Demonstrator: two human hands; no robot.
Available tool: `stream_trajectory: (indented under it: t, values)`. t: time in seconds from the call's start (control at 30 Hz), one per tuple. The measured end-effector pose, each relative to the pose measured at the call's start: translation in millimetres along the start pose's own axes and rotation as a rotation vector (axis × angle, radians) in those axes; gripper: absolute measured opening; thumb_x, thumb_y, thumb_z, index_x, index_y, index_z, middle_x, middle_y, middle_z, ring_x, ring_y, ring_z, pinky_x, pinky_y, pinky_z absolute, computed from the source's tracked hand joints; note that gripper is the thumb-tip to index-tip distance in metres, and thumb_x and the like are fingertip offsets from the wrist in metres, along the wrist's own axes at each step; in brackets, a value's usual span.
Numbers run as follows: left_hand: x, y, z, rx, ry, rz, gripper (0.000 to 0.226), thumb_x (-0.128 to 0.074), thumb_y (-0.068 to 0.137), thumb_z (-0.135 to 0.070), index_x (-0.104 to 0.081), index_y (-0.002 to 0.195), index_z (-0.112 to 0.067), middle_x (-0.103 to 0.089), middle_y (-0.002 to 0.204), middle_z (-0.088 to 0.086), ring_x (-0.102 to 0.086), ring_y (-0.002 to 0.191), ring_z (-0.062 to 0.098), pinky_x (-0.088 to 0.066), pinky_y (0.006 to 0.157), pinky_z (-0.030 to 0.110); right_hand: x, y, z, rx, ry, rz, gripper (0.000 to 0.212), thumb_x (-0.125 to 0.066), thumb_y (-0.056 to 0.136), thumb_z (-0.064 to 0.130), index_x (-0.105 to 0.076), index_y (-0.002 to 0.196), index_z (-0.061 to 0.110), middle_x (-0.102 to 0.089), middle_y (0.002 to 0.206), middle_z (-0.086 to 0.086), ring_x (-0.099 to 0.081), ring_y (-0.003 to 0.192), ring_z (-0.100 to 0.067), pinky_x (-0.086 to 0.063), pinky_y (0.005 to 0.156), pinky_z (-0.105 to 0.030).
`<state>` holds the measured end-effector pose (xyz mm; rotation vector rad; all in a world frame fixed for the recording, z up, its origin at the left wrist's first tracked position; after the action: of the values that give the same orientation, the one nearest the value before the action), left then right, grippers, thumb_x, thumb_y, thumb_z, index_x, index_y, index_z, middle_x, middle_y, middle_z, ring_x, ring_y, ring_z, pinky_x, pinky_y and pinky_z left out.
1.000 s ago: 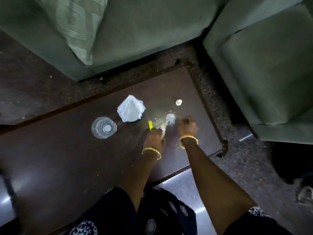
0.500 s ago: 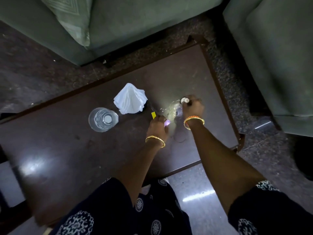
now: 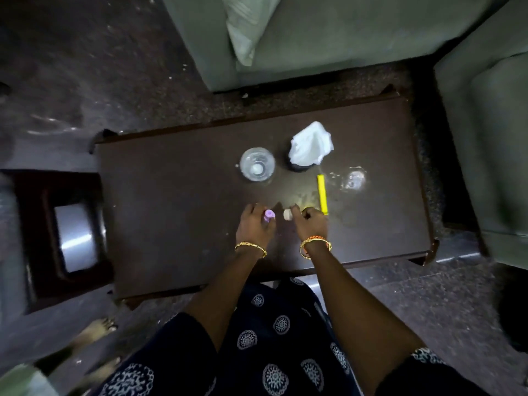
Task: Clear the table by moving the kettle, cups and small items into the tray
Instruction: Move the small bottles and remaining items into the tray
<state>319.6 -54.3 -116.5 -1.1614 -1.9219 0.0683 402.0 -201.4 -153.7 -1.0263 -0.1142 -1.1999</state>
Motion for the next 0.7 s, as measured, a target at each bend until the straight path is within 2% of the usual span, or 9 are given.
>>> stream_trajectory:
  t: [0.13, 0.23, 0.3, 0.4, 0.53, 0.6, 0.7]
  values:
    - [58, -23, 66, 0.092, -0.043, -0.087, 0.014, -0.057, 0.082, -0.012, -0.064, 0.092, -0.005, -0.059, 0.102, 0.015, -0.059, 0.09, 0.032, -0.046, 0.078, 0.033, -54, -54, 34, 0.075, -0.047, 0.066, 0.047, -0.065, 0.079, 0.036, -0.037, 0.045, 0.018, -0.039, 0.048, 0.002, -0.042, 0.061, -0.025, -0.035, 0.062, -0.028]
    - [106, -41, 124, 0.191, -0.068, -0.197, 0.018, -0.053, 0.087, -0.017, -0.064, 0.096, -0.007, -0.057, 0.106, 0.014, -0.058, 0.09, 0.03, -0.042, 0.073, 0.027, -107, -97, 59, 0.139, -0.033, 0.135, 0.031, -0.068, 0.077, 0.037, -0.053, 0.063, 0.013, -0.056, 0.062, -0.004, -0.054, 0.066, -0.027, -0.043, 0.065, -0.03]
    - [140, -51, 159, 0.253, -0.076, -0.284, 0.021, -0.049, 0.089, -0.018, -0.063, 0.098, -0.006, -0.059, 0.106, 0.016, -0.057, 0.092, 0.029, -0.036, 0.072, 0.023, -141, -122, 73, 0.149, 0.004, 0.189, 0.023, -0.071, 0.076, 0.033, -0.055, 0.072, 0.017, -0.062, 0.07, -0.004, -0.062, 0.07, -0.028, -0.049, 0.069, -0.032]
    - [204, -73, 212, 0.356, -0.136, -0.473, 0.021, -0.051, 0.087, -0.013, -0.061, 0.102, -0.002, -0.059, 0.108, 0.02, -0.055, 0.095, 0.033, -0.029, 0.071, 0.02, -197, -166, 101, 0.222, 0.013, 0.29, 0.014, -0.072, 0.076, 0.026, -0.061, 0.08, 0.018, -0.066, 0.077, -0.002, -0.064, 0.075, -0.023, -0.051, 0.072, -0.032]
    - [292, -113, 264, 0.424, -0.222, -0.799, 0.023, -0.053, 0.088, -0.01, -0.058, 0.107, 0.001, -0.051, 0.113, 0.024, -0.056, 0.097, 0.036, -0.038, 0.077, 0.026, -270, -223, 148, 0.344, -0.03, 0.456, 0.01, -0.067, 0.078, 0.023, -0.064, 0.087, 0.02, -0.063, 0.077, 0.005, -0.061, 0.073, -0.015, -0.047, 0.067, -0.027]
    - [329, -132, 285, 0.426, -0.235, -0.957, 0.023, -0.053, 0.088, -0.008, -0.056, 0.109, 0.003, -0.05, 0.114, 0.027, -0.054, 0.1, 0.037, -0.037, 0.082, 0.029, -308, -253, 177, 0.434, -0.062, 0.54, 0.011, -0.065, 0.08, 0.024, -0.064, 0.09, 0.021, -0.064, 0.078, 0.005, -0.061, 0.073, -0.014, -0.047, 0.065, -0.027]
    - [365, -151, 318, 0.489, -0.254, -1.097, 0.025, -0.051, 0.087, -0.004, -0.053, 0.109, 0.008, -0.051, 0.112, 0.031, -0.052, 0.1, 0.038, -0.034, 0.083, 0.031, -355, -300, 220, 0.622, -0.101, 0.636, 0.013, -0.065, 0.079, 0.021, -0.066, 0.092, 0.02, -0.062, 0.074, 0.005, -0.053, 0.062, -0.004, -0.041, 0.06, -0.019]
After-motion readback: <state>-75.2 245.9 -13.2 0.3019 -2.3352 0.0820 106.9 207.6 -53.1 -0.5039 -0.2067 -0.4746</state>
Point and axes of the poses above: each hand's wrist, its own y-axis towards the middle knuckle, its own x-axis out of the back of the hand, z = x × y, the point moved 8 cm from there along y, towards the middle knuckle
